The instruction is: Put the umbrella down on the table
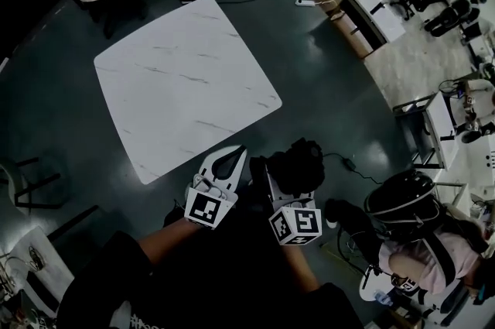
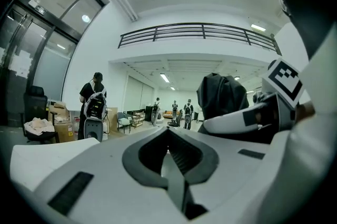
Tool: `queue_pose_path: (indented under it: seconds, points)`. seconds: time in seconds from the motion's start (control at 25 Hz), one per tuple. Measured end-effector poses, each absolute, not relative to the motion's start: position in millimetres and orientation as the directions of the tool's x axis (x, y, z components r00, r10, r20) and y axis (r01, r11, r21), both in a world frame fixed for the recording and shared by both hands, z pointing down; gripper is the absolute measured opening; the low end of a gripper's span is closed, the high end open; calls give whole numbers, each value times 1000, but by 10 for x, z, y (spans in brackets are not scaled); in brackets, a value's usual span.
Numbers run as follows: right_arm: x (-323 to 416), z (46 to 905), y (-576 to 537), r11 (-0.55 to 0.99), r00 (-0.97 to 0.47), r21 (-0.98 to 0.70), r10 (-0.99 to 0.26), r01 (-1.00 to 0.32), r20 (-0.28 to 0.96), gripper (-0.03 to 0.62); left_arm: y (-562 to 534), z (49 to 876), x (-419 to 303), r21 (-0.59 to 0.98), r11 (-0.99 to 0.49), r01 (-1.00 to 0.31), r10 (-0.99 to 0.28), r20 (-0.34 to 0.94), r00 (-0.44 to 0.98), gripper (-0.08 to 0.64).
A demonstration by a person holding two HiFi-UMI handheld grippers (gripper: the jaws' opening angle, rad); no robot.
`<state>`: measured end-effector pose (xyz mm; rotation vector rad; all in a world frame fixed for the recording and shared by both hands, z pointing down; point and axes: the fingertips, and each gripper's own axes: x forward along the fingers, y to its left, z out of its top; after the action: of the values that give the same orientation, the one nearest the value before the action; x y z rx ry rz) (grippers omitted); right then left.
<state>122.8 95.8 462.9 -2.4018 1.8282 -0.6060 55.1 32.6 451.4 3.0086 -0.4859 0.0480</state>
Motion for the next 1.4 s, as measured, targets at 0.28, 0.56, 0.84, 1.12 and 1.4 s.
queue_pose_path:
  seconds: [0.28, 0.56, 0.84, 1.12, 1.4]
  points:
    - [1865, 4704, 856, -121, 44, -298, -966, -947, 253, 333, 310, 4575, 1302, 72, -907, -414, -408, 88, 909, 6]
    - [2351, 4828, 801, -34, -53, -319, -964, -947, 259, 333, 279, 4636, 1619, 27, -853, -522, -517, 105, 850, 6]
    - [2516, 4908, 484, -16, -83, -337, -958, -941, 276, 332, 0, 4738, 1722, 57, -836, -546, -535, 135, 834, 6]
    - [2694, 4955, 78, -36, -65, -288, -941, -957, 333, 333, -501, 4774, 1948, 98, -839, -535, -525, 112, 844, 8]
    - [2771, 5061, -589, -19, -82, -260, -924, -965, 374, 333, -1142, 4766, 1829, 101, -813, -573, -567, 88, 819, 6]
